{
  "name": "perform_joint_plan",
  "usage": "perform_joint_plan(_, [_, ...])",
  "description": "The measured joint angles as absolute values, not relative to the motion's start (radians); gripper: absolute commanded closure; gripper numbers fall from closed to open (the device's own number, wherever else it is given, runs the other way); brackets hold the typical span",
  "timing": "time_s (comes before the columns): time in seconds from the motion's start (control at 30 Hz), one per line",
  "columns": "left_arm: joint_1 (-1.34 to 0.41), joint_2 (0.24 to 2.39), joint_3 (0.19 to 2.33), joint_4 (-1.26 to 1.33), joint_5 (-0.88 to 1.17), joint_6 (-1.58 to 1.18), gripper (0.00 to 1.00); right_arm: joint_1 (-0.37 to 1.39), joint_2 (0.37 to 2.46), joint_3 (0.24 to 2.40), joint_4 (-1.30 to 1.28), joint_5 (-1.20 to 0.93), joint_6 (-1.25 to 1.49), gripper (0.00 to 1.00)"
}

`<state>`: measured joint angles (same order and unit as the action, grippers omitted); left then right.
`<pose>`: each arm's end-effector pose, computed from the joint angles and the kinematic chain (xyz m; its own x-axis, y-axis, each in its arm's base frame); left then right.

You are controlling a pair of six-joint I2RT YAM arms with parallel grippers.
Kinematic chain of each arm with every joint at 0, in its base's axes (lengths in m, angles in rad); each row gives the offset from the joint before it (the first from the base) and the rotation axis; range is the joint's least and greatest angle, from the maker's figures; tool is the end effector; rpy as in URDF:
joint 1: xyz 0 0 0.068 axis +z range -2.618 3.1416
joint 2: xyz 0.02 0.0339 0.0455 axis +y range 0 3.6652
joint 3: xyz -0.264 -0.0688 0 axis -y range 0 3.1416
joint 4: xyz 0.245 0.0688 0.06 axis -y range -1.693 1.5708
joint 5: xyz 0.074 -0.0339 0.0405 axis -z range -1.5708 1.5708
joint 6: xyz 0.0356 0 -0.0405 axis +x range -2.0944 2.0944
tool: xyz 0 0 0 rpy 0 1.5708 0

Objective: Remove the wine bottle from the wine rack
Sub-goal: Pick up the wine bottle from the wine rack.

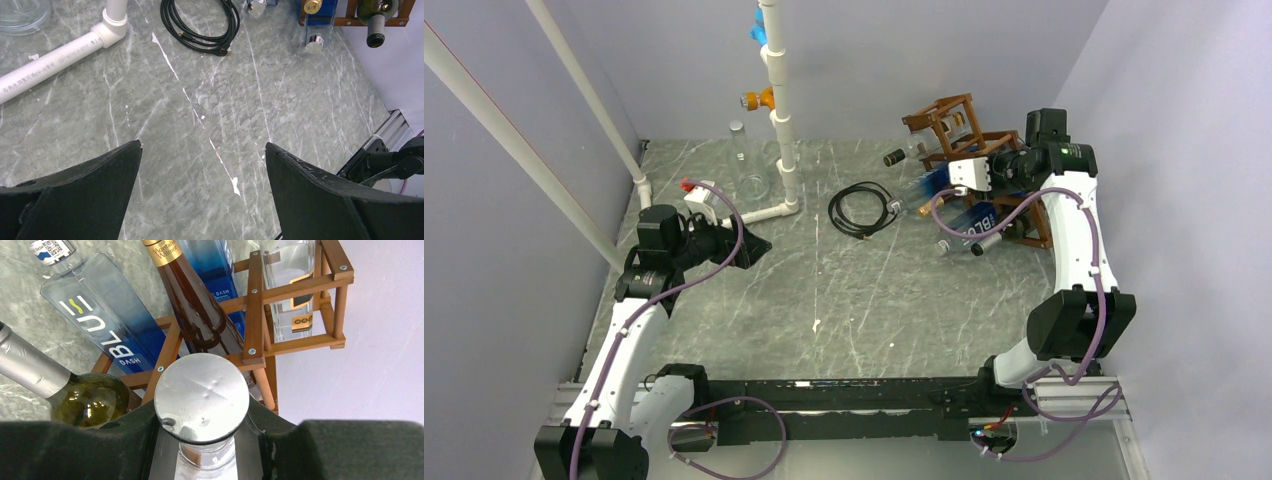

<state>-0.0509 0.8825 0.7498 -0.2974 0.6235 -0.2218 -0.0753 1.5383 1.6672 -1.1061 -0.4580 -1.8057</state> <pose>0.1953 -0.0308 0.3015 -0.5319 -0.1517 -0.8331 0.4657 0.7693 -0.4374 0.3062 -0.0073 0.3805 0.3666 -0.9024 -0.2263 -0.7622 -0.1519 -0.6293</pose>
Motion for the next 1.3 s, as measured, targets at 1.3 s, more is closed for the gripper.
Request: perform_joint_plan(1.3, [-0.051,0.883,0.750,-0.297,0.624,-0.222,0.01,-0.139,1.538,1.736,-1.002,-0.579,-1.452,1.00])
